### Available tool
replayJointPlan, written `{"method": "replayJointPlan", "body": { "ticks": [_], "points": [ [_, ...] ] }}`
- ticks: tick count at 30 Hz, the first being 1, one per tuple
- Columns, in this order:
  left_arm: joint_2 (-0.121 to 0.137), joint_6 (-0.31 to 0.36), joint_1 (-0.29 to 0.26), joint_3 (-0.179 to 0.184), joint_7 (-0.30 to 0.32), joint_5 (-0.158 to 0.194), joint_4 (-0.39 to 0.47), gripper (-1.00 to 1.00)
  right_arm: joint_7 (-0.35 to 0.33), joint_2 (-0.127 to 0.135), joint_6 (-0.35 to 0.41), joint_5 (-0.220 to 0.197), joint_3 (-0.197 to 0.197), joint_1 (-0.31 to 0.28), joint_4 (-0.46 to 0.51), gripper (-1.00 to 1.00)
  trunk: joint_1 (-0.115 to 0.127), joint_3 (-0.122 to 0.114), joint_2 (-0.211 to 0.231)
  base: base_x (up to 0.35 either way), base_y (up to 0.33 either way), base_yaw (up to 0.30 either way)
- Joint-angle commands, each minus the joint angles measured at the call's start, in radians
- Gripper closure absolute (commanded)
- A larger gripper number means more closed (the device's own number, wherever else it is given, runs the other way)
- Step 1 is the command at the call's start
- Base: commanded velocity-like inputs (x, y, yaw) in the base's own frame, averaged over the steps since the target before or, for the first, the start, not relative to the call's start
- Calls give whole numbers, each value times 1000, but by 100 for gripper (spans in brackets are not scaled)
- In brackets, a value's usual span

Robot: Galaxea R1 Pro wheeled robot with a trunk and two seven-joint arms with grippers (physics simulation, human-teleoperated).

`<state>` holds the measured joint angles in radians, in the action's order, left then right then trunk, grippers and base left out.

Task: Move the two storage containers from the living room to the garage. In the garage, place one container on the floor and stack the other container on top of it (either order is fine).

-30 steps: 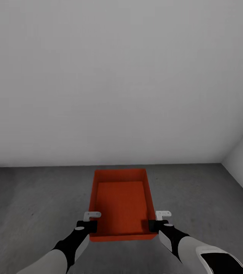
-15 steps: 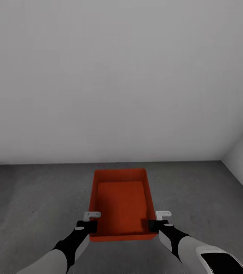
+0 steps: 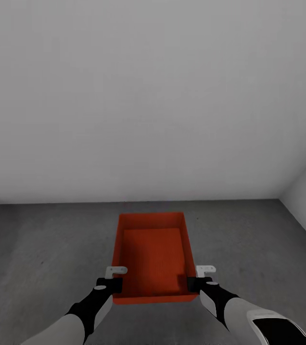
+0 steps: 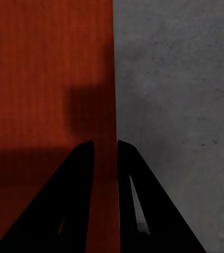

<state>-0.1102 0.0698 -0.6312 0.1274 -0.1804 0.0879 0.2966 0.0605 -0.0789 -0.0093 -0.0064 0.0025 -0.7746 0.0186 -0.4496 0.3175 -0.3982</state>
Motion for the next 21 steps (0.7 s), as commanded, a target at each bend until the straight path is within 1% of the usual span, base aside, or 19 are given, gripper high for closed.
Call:
{"method": "replayJointPlan", "body": {
  "ticks": [1, 6, 21],
  "points": [
    [1, -28, -1, -7, -27, -13, 5, 100, 50, 2, -1, -7, -28, 0, -3, 100, 0, 3, -2, 0, 0, 0],
    [1, -28, -1, -7, -27, -13, 6, 100, 50, 3, -1, -7, -29, 0, -3, 100, 0, 8, -2, 0, 0, 0],
    [1, -28, -1, -7, -27, -13, 6, 100, 50, 2, 0, -7, -28, 0, -3, 100, 0, 9, -2, 0, 0, 0]
  ]
}}
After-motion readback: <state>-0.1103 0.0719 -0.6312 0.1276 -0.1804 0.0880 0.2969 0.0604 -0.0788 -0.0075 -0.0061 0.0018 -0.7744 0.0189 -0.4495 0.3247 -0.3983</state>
